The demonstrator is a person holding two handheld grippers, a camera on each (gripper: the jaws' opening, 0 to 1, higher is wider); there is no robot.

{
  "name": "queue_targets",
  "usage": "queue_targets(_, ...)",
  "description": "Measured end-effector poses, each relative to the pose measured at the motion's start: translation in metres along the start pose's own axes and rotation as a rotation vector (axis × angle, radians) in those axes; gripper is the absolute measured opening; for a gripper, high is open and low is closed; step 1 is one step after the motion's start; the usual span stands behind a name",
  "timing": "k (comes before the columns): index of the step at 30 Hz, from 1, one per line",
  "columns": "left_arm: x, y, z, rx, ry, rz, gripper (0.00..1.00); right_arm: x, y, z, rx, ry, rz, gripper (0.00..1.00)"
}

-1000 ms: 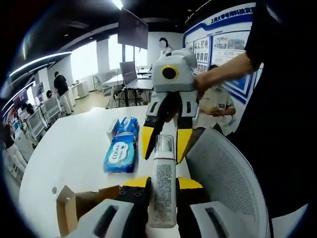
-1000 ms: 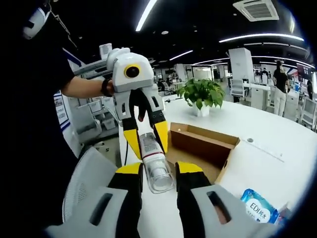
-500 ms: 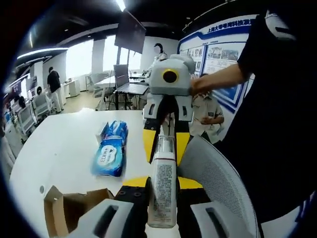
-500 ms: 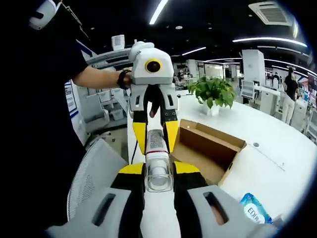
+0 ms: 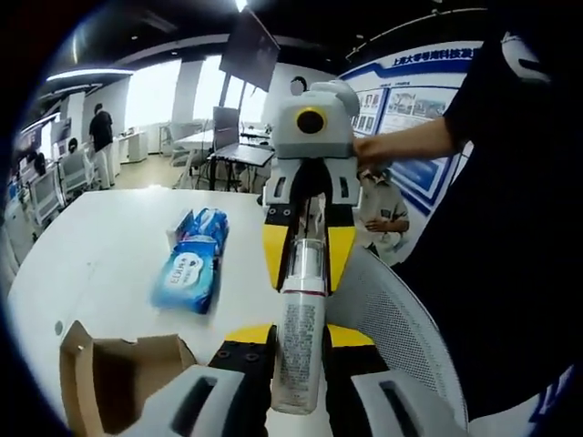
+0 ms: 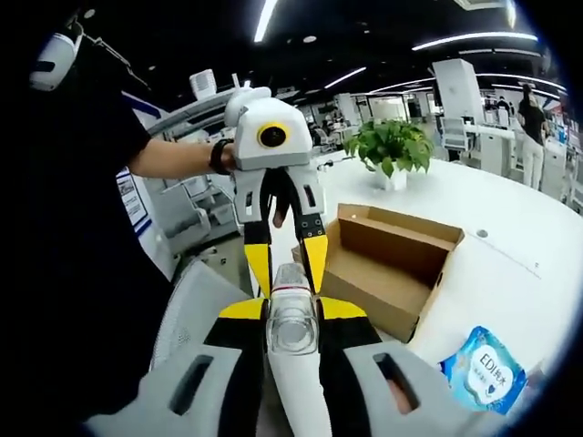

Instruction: Operate the shoe box by opening the lid, removing the specified soft item, and placing it in the target area until the item is outside and the box remains undamaged.

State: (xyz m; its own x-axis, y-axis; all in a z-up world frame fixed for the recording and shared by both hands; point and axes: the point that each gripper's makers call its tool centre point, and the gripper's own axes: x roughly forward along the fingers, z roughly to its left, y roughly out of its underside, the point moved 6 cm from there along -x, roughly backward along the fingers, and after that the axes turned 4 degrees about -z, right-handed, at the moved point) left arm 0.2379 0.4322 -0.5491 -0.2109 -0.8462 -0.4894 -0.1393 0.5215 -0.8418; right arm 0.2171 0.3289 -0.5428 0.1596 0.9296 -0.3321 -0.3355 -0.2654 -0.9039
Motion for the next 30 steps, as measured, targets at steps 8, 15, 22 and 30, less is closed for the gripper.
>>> queue_targets(8, 0.004, 0.002, 0.002, -0.017, -0.032, -0.018, 0.26, -0.009, 0.003, -0.009, 0.021, 0.017, 0.005, 0.18)
queue_targets(15, -0.002, 0.008, 0.006, -0.050, -0.090, -0.046, 0.31, -0.018, 0.011, -0.015, 0.023, 0.035, 0.040, 0.18)
queue_targets(22, -0.011, 0.024, 0.013, -0.122, -0.223, -0.087, 0.32, -0.025, 0.018, -0.024, 0.019, 0.052, 0.071, 0.18)
queue_targets(30, -0.026, 0.058, 0.022, -0.272, -0.428, -0.122, 0.33, -0.034, 0.025, -0.034, 0.013, 0.053, 0.118, 0.18)
